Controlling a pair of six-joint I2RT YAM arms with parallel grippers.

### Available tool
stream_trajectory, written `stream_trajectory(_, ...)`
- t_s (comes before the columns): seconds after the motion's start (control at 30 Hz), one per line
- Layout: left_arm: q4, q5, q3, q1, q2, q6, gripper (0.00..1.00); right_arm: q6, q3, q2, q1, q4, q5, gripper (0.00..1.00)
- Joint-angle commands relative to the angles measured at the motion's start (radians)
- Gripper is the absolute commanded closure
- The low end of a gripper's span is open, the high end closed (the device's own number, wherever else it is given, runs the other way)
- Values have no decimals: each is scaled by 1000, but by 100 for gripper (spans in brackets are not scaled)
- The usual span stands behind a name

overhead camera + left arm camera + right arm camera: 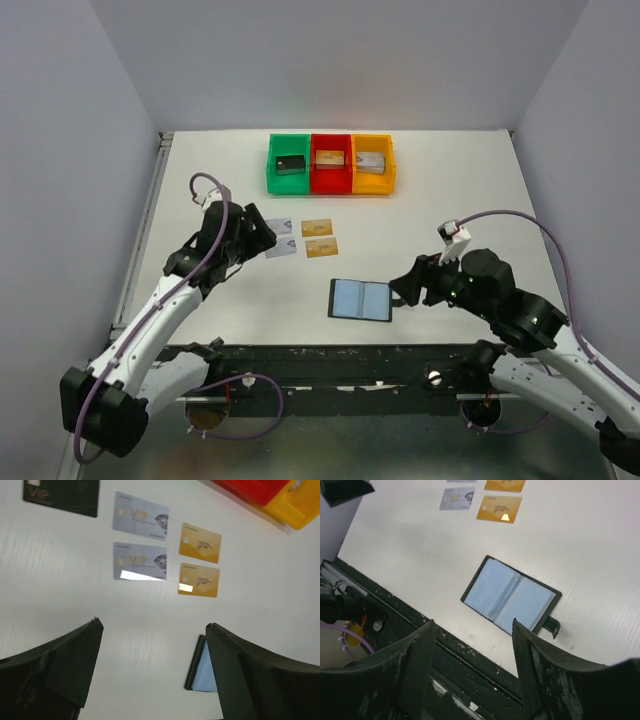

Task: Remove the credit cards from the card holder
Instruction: Reset both arms

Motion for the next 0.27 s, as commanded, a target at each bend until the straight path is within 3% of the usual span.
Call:
stream_trajectory(0.0,-326,-182,-26,3,-184,44,1,-19,-25,-69,1,-48,153,29)
stream_trajectory(0.1,-313,-173,-49,5,-295,56,1,-13,-16,-94,-2,-59,192,28)
stream_trajectory(0.17,-316,-173,-52,3,-336,52,1,-10,3,-99,1,-65,212,19)
stream_trajectory(0.23,-315,-162,-45,5,-347,72,1,-16,24,-94,-1,-79,230,1)
